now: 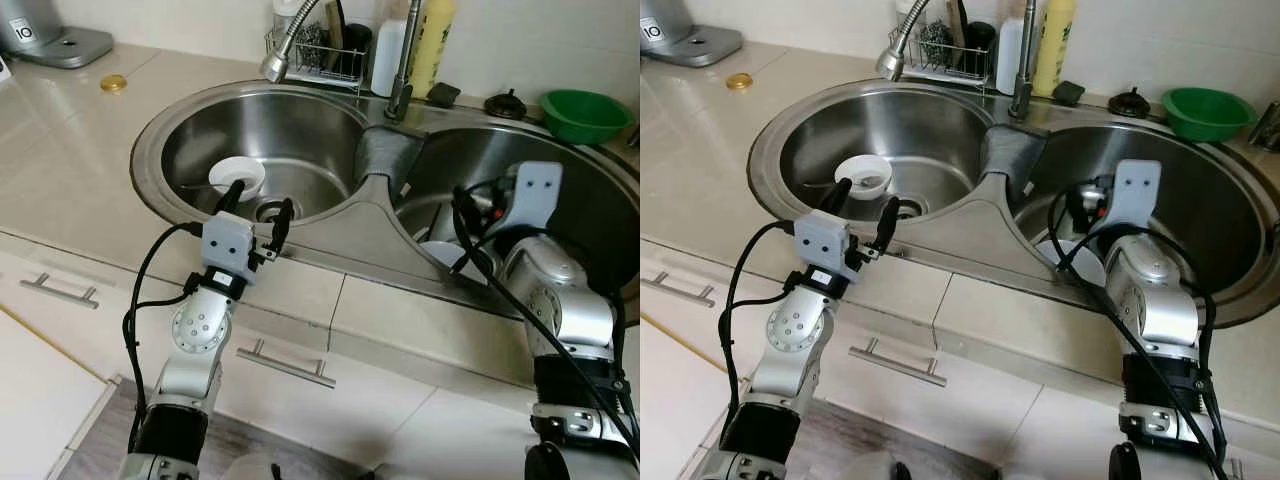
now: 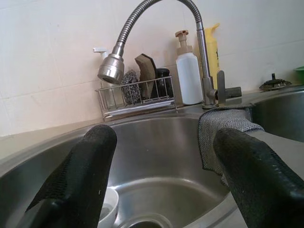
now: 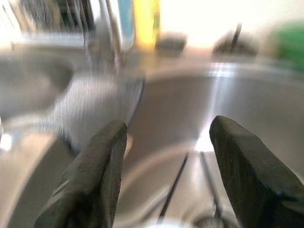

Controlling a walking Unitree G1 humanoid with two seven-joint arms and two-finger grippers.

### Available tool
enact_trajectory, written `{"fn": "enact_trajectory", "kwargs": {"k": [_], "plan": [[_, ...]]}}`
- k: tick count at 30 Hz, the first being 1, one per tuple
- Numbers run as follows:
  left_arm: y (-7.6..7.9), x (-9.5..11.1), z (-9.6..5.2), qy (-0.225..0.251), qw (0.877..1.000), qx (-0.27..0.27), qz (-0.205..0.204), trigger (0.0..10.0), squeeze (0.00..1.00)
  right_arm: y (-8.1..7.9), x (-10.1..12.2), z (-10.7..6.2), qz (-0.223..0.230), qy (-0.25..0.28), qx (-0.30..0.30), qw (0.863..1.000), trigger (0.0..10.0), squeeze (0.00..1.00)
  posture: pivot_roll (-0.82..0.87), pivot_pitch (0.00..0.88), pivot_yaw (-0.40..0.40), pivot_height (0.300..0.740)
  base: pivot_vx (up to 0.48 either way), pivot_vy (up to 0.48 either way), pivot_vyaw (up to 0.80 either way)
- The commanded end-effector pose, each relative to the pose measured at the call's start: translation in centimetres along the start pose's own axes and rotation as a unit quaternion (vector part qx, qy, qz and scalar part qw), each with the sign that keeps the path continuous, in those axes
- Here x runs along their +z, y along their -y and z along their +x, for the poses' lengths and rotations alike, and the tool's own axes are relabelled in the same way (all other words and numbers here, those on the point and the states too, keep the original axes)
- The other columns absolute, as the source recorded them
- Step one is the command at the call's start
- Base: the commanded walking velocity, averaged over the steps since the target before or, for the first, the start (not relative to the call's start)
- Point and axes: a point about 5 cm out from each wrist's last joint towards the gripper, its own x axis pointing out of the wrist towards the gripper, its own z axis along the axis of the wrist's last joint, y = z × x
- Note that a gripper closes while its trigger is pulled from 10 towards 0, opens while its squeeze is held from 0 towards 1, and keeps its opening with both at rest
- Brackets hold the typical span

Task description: Kitchen organization

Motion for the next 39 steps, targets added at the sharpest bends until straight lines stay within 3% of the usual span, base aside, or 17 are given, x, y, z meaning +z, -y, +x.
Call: {"fn": "enact_trajectory", "kwargs": {"k": [1, 2, 3, 6, 12, 24, 39], "plan": [[0.4, -0.2, -0.1, -0.008, 1.000, -0.007, -0.007, 10.0, 0.00, -0.1, 1.5, -0.4, -0.015, 0.054, -0.009, 0.998, 10.0, 0.94, 0.06, 0.000, -0.031, 0.740, 0.000, 0.000, 0.00], [0.4, -0.2, -0.1, -0.007, 1.000, -0.007, -0.007, 10.0, 0.00, -0.4, 2.0, -0.8, -0.018, 0.081, -0.002, 0.997, 10.0, 0.00, 0.07, 0.000, -0.030, 0.740, 0.000, 0.000, 0.00], [0.4, -0.2, -0.2, -0.006, 1.000, -0.008, -0.008, 10.0, 0.00, -1.0, 2.6, -1.4, -0.021, 0.115, 0.007, 0.993, 10.0, 0.00, 0.07, 0.000, -0.030, 0.740, 0.000, 0.000, 0.00], [0.4, -0.1, -0.2, -0.005, 1.000, -0.008, -0.008, 10.0, 0.00, -1.6, 2.8, -2.1, -0.041, 0.140, 0.015, 0.989, 10.0, 0.00, 0.07, 0.000, -0.030, 0.740, 0.000, 0.000, 0.00], [0.6, 0.0, -0.3, -0.003, 1.000, -0.015, -0.012, 10.0, 0.00, -3.0, 1.6, -3.7, -0.073, 0.159, 0.031, 0.984, 10.0, 0.00, 0.06, 0.000, -0.029, 0.740, 0.000, 0.000, 0.00], [0.5, 0.1, -0.2, -0.001, 1.000, -0.013, -0.017, 10.0, 0.00, -3.4, 1.1, -3.9, -0.070, 0.169, 0.027, 0.983, 10.0, 0.00, 0.06, 0.000, -0.030, 0.740, 0.000, 0.000, 0.00], [0.5, 0.1, -0.2, 0.000, 1.000, -0.013, -0.021, 10.0, 0.00, -3.7, 0.9, -4.3, -0.069, 0.178, 0.023, 0.981, 10.0, 0.00, 0.06, 0.000, -0.030, 0.740, -0.247, 0.000, 0.00]]}}
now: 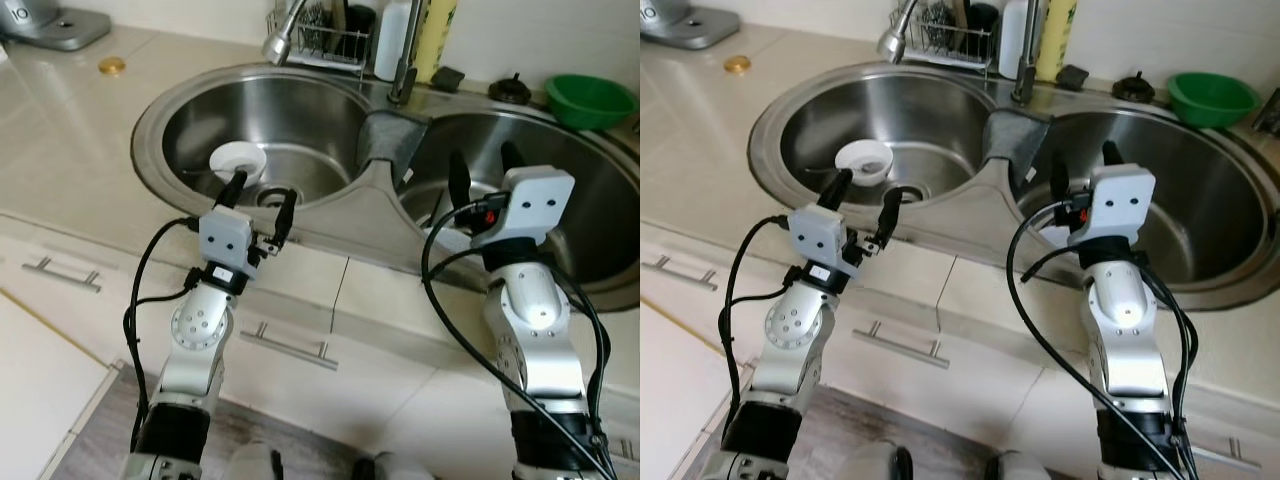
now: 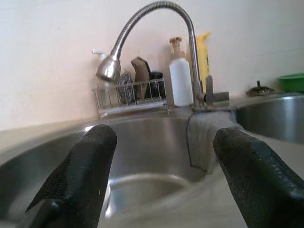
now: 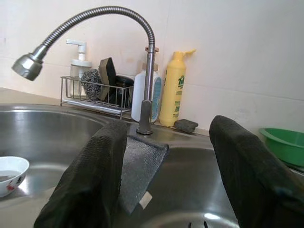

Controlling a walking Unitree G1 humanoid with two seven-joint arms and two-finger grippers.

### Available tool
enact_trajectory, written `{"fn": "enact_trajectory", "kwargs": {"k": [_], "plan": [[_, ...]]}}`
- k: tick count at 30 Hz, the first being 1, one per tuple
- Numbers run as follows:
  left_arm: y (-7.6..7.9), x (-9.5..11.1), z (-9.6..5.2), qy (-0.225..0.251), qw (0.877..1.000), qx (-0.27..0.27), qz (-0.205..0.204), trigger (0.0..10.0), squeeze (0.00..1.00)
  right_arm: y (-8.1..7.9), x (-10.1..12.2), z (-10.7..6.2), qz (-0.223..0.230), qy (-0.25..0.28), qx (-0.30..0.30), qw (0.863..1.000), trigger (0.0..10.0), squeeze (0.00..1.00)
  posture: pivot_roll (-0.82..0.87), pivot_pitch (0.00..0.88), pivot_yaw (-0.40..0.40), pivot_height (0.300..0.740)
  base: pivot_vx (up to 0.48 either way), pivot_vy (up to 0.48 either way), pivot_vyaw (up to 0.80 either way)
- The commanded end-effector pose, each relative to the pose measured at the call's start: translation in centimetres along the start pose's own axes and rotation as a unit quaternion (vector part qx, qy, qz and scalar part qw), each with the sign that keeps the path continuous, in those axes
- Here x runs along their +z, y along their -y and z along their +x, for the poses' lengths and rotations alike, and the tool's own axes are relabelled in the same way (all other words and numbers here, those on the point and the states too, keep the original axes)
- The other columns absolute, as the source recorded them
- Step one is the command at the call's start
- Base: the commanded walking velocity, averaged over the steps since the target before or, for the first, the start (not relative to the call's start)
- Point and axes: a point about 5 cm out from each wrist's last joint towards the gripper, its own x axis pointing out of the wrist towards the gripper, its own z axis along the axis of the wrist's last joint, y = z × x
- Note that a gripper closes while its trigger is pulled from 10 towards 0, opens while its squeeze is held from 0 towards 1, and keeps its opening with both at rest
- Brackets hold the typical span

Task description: Kitchen organization

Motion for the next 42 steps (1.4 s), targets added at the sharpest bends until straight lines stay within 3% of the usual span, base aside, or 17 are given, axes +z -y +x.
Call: {"fn": "enact_trajectory", "kwargs": {"k": [1, 8, 18, 42], "plan": [[0.3, -0.6, -0.2, -0.016, 1.000, -0.006, -0.005, 10.0, 0.00, 0.2, 0.2, -0.1, -0.005, 0.008, -0.006, 1.000, 10.0, 0.00, 0.06, 0.000, -0.030, 0.740, 0.000, 0.000, 0.00], [0.3, -0.4, -0.2, -0.010, 1.000, -0.004, -0.004, 10.0, 0.00, 0.2, -0.1, -0.2, -0.010, 0.006, -0.007, 1.000, 10.0, 0.00, 0.06, 0.000, -0.034, 0.740, 0.000, 0.000, 0.00], [0.4, -0.5, -0.2, -0.014, 1.000, -0.006, -0.007, 10.0, 0.00, 0.8, -1.2, -2.0, -0.029, -0.019, -0.016, 0.999, 10.0, 0.00, 0.06, 0.000, -0.035, 0.740, 0.000, 0.000, 0.00], [0.2, -0.4, -0.3, -0.007, 1.000, -0.003, -0.001, 10.0, 0.00, 0.4, -2.0, -2.6, -0.037, -0.020, -0.015, 0.999, 10.0, 0.00, 0.07, 0.000, -0.036, 0.740, 0.000, 0.462, 0.00]]}}
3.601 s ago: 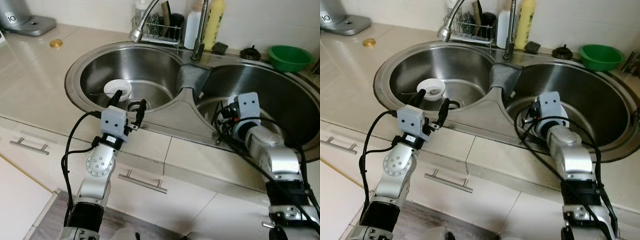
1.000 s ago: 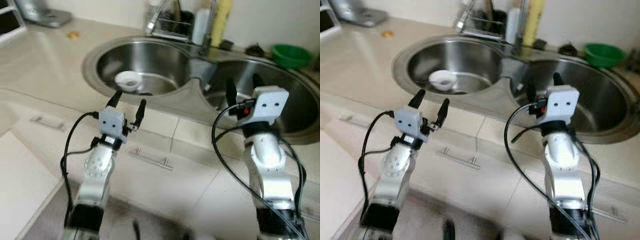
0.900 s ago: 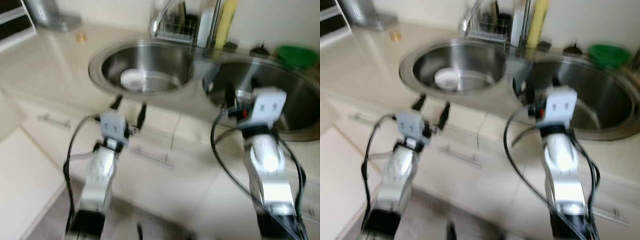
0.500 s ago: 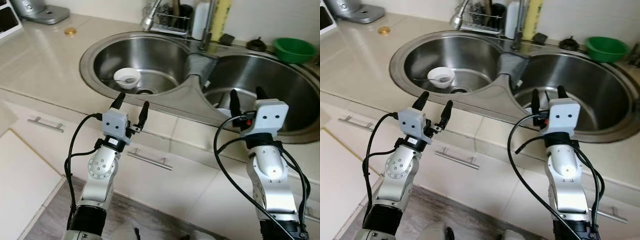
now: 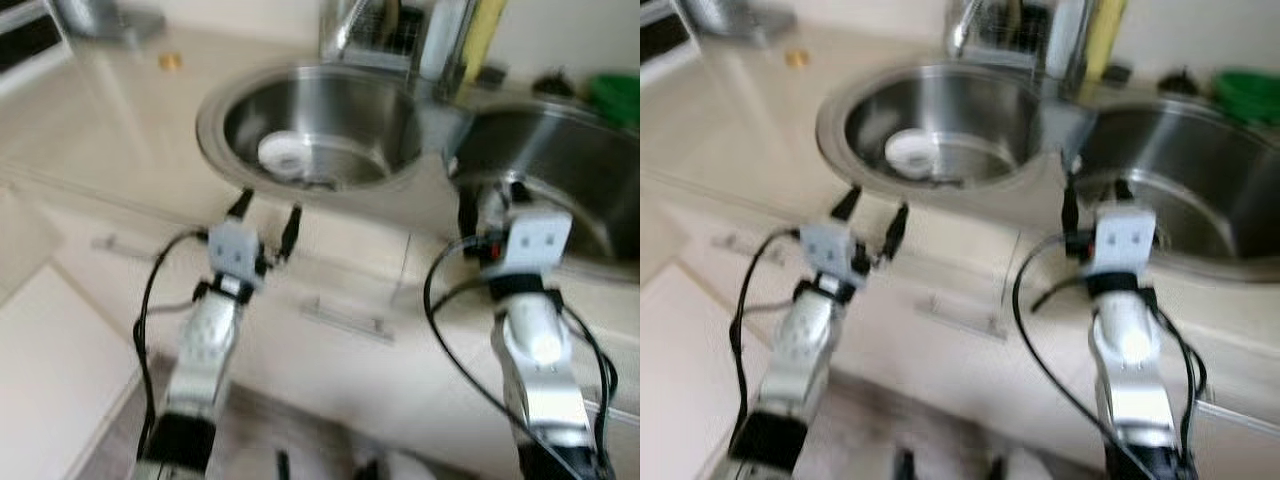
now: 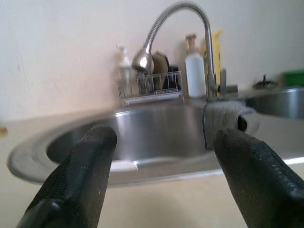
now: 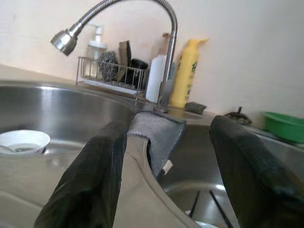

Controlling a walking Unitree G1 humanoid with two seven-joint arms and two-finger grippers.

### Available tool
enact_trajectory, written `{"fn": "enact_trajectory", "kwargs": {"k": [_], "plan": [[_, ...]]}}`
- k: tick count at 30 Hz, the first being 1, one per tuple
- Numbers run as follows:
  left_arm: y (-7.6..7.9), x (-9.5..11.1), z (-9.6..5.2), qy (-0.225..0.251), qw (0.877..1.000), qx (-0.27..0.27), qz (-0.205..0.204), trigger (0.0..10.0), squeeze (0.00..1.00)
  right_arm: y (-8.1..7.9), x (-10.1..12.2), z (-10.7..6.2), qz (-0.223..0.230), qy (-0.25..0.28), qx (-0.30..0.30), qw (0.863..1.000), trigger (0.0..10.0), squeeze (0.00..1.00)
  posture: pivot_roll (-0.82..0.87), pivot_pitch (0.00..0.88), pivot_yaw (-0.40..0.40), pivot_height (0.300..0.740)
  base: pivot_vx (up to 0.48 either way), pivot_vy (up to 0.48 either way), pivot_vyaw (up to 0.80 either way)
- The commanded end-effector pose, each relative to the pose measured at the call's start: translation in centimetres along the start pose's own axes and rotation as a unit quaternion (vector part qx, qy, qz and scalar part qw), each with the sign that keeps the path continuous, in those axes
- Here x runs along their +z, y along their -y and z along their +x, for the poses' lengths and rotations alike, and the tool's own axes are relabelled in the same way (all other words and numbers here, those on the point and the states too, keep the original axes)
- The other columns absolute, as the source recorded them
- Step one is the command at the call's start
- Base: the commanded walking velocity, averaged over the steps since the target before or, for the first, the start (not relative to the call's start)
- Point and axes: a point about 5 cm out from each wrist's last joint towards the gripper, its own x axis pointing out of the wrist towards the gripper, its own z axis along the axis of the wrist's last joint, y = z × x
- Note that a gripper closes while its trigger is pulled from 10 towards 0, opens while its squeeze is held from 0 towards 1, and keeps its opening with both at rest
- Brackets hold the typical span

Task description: Kitchen organization

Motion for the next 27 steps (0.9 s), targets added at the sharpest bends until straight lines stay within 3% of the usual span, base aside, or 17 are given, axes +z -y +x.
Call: {"fn": "enact_trajectory", "kwargs": {"k": [1, 20, 27], "plan": [[-0.78, 0.11, -0.27, -0.001, 1.000, 0.006, 0.012, 10.0, 0.00, -0.44, 0.40, 0.15, 0.002, 0.011, 0.006, 1.000, 10.0, 0.00, 0.07, 0.000, -0.034, 0.740, 0.000, 0.480, 0.00], [-0.83, 0.10, -0.11, -0.001, 1.000, 0.006, 0.013, 10.0, 0.00, -0.52, 0.33, 0.13, 0.000, 0.016, 0.007, 1.000, 10.0, 0.00, 0.06, 0.000, -0.035, 0.740, 0.000, 0.480, -0.07], [-0.88, 0.15, -0.08, 0.002, 1.000, 0.007, 0.017, 10.0, 0.00, -0.38, 0.17, 0.13, 0.014, 0.010, 0.001, 1.000, 10.0, 0.00, 0.06, 0.000, -0.033, 0.740, 0.000, 0.153, -0.07]]}}
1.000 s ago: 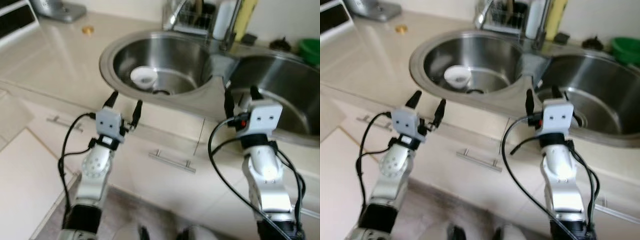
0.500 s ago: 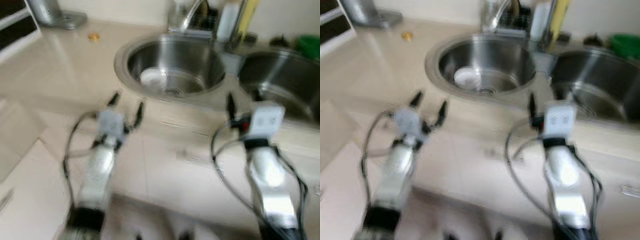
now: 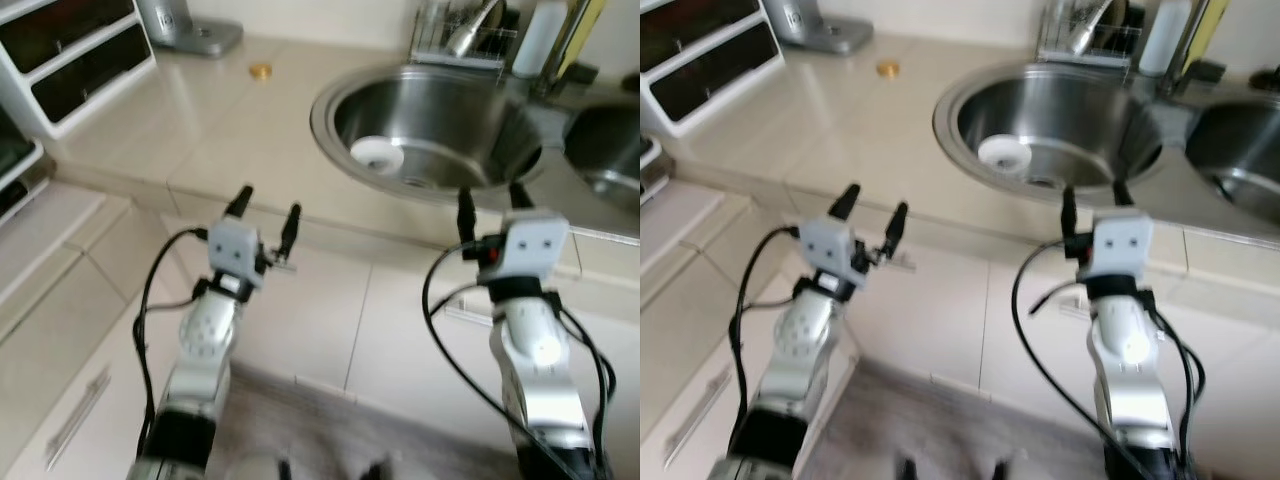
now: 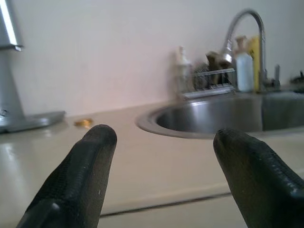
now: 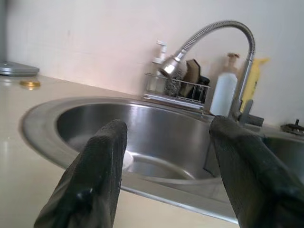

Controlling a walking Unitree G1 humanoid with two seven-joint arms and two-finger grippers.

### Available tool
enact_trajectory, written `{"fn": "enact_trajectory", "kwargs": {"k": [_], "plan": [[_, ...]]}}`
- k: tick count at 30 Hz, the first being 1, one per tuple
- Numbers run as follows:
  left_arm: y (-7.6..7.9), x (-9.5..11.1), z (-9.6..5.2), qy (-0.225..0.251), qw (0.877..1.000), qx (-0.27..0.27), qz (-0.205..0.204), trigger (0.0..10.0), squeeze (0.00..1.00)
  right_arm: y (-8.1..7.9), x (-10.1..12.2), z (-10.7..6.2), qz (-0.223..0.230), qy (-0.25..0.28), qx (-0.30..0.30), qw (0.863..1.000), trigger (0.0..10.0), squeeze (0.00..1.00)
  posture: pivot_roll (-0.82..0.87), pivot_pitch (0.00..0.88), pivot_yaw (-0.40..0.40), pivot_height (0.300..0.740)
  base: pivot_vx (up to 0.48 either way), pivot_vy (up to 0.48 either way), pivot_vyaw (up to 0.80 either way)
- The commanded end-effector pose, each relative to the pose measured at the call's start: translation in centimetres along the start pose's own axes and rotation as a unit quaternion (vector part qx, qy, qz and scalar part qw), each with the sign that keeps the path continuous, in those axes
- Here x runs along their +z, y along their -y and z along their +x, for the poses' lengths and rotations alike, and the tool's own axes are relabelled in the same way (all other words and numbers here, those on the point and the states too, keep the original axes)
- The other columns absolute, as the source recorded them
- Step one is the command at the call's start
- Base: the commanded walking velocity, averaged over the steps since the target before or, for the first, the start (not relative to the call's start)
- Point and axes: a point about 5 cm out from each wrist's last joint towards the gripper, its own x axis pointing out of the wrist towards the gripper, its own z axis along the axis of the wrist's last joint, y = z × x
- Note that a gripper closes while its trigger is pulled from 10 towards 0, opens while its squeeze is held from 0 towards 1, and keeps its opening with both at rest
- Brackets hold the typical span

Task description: Kitchen organization

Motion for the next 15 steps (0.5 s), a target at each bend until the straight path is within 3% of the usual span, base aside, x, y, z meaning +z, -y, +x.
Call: {"fn": "enact_trajectory", "kwargs": {"k": [1, 3, 15], "plan": [[-0.8, -0.1, -0.4, -0.003, 1.000, 0.008, 0.012, 10.0, 0.00, -0.5, 0.3, 0.2, 0.012, 0.006, 0.006, 1.000, 10.0, 0.00, 0.06, 0.000, -0.033, 0.740, 0.000, 0.000, 0.00], [-0.8, 0.0, -0.4, -0.002, 1.000, 0.007, 0.013, 10.0, 0.00, -0.5, 0.3, 0.2, 0.012, 0.006, 0.006, 1.000, 10.0, 0.00, 0.06, 0.000, -0.032, 0.740, 0.000, 0.000, 0.00], [-0.4, -0.4, -0.6, -0.016, 0.999, -0.014, 0.044, 10.0, 0.00, -0.3, -0.5, -1.9, -0.022, -0.008, 0.030, 0.999, 10.0, 0.00, 0.06, 0.000, -0.032, 0.740, 0.000, 0.000, -0.80]]}}
